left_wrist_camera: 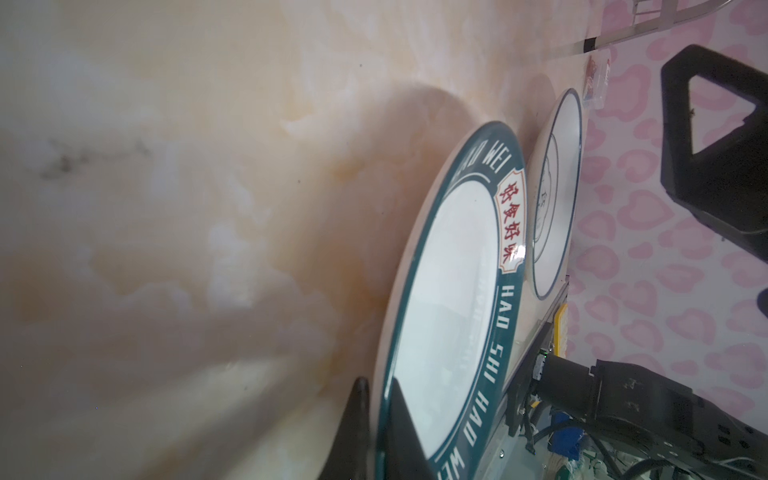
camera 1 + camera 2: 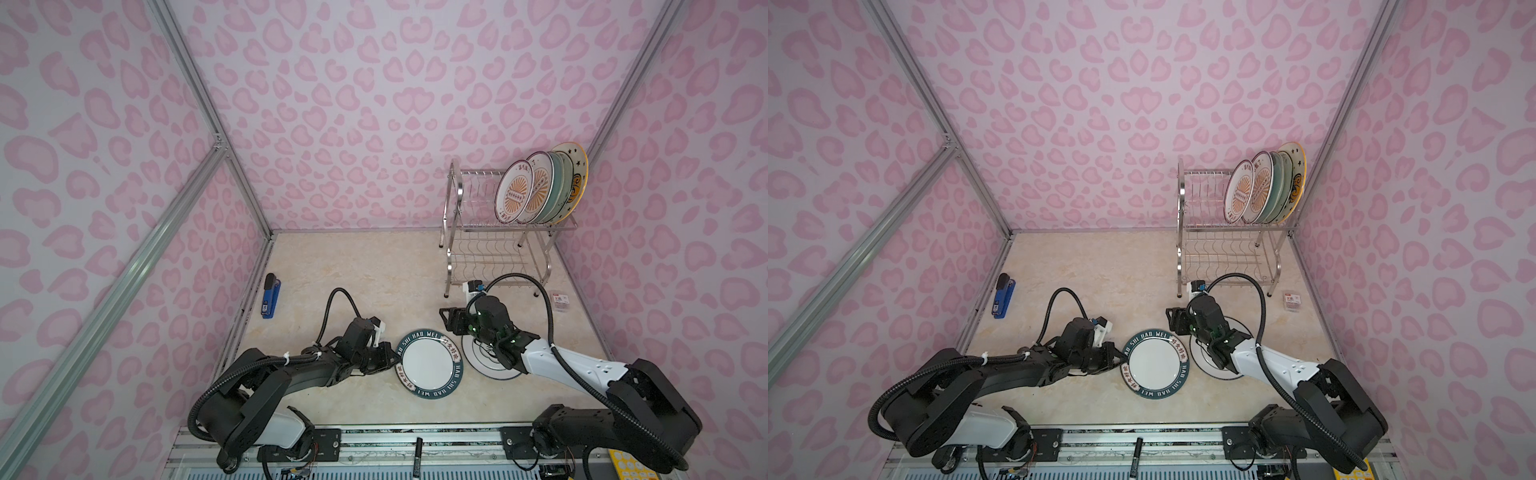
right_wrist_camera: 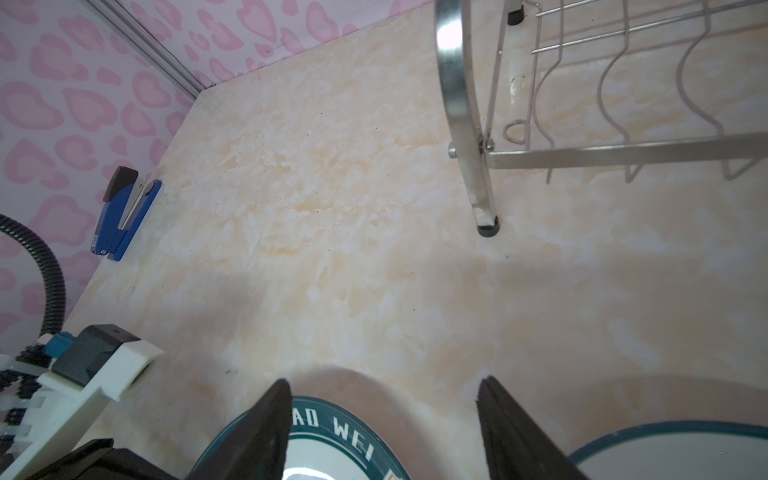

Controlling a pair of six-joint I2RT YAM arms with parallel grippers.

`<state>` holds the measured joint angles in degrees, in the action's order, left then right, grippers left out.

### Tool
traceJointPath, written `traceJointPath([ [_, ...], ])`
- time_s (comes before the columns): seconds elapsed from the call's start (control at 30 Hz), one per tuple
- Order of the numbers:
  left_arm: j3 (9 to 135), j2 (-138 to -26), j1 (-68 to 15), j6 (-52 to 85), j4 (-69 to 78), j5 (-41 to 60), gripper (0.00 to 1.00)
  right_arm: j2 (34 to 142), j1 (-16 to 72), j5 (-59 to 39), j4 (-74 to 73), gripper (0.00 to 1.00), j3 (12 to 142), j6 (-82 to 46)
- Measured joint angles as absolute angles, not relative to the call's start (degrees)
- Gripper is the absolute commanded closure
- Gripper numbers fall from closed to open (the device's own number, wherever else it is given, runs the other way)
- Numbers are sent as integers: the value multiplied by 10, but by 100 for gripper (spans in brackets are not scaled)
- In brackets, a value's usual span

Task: Load the plates into the dish rack
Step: 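Grip the green-rimmed plate's rim with the left gripper and tilt it up, then slide the green-rimmed plate away with the left gripper while the right gripper approaches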

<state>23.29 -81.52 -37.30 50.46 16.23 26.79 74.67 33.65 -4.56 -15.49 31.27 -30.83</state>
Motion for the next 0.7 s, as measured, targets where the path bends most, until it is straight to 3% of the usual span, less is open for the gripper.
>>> traceJointPath([
  [0.7,263,-801,-326,500,143,267,97,676,335,-34,-117,30,324,-302],
])
